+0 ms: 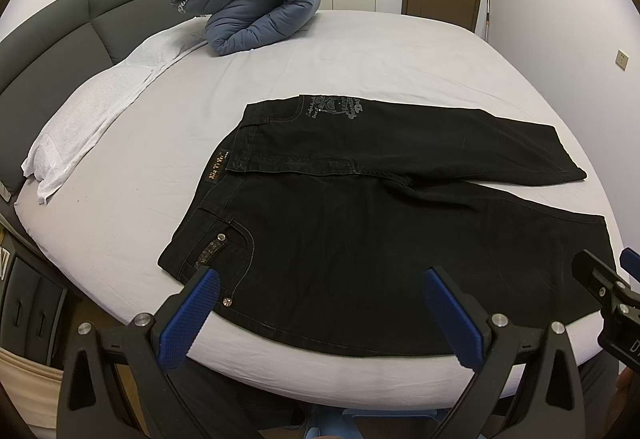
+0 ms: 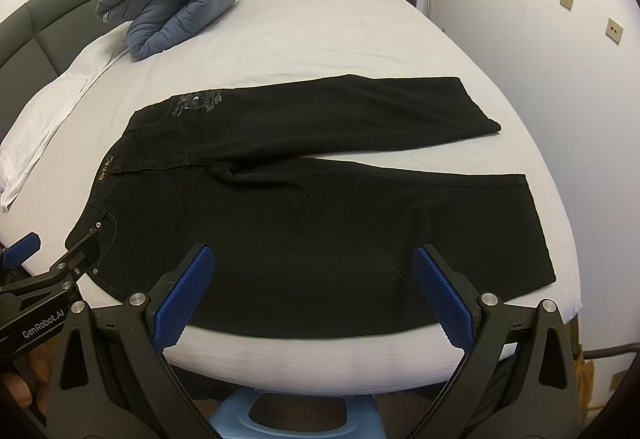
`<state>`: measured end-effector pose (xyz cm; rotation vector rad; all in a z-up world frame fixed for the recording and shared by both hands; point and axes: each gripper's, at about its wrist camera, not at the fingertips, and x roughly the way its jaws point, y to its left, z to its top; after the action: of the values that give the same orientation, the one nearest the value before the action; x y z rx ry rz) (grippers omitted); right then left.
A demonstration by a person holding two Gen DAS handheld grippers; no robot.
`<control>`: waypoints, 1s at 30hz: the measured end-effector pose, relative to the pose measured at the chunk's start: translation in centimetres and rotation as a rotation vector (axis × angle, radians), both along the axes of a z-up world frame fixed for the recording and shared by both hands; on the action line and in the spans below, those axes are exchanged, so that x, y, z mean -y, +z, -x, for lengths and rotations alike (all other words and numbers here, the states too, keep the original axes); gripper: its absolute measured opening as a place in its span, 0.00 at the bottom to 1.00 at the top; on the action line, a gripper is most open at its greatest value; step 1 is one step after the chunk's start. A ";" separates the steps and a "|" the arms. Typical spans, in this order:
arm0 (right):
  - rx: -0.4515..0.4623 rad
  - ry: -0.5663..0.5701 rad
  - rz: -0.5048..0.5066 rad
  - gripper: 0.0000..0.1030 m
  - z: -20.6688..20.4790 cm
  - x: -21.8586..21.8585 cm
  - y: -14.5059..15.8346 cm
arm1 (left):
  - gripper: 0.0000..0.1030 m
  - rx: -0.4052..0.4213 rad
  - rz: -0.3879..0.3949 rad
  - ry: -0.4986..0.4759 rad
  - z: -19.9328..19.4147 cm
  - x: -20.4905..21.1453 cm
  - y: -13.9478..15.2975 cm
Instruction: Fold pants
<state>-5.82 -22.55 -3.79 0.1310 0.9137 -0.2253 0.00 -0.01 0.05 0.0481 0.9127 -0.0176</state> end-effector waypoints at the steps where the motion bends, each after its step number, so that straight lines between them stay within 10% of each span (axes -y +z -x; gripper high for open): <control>1: 0.000 0.000 0.000 0.98 0.0 0.0 0.0 | 1.00 0.000 0.000 0.000 0.0 0.0 0.0; 30: -0.001 0.002 -0.002 0.98 0.2 -0.2 -0.2 | 1.00 -0.002 0.000 0.000 0.0 0.0 0.0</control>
<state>-5.99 -22.36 -4.04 0.1319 0.9151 -0.2231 0.02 -0.01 0.05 0.0480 0.9143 -0.0178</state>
